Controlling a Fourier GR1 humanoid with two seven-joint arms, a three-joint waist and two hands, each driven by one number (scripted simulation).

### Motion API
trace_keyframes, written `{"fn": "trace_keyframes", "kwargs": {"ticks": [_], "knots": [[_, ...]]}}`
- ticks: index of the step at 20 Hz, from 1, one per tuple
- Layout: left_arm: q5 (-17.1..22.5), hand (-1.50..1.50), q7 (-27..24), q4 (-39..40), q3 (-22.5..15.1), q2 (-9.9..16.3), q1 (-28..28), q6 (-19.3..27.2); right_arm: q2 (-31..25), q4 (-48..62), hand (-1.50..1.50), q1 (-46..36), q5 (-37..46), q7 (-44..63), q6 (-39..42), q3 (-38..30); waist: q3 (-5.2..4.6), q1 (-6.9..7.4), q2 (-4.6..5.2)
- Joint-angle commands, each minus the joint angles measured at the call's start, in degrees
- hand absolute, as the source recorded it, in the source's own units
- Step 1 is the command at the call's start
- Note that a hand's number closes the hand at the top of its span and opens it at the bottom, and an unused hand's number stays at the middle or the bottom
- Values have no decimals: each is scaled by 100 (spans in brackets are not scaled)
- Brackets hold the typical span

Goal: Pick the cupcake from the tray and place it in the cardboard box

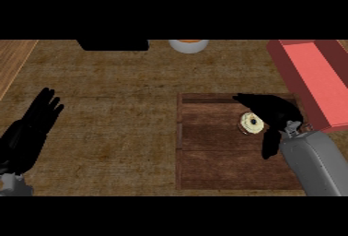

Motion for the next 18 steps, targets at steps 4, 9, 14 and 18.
{"fn": "trace_keyframes", "kwargs": {"ticks": [4, 9, 14, 18], "knots": [[-48, 0, -90, 113, 176, 43, 11, -187, 78, 847, -150, -317, 386, -586, -313, -185, 0, 12, 3], [-135, 0, -472, 311, 74, -146, 279, -333, 244, 530, 150, -178, 448, -761, -558, -125, -1, 2, -1], [-169, 0, -340, 411, 133, -124, -29, -277, 265, 1111, 150, -417, 805, -1245, -919, -76, 0, 7, 3], [-208, 0, -209, 85, -46, -308, 146, -192, 528, 1736, 150, -741, 834, -855, -1324, -559, 2, 60, 14]]}}
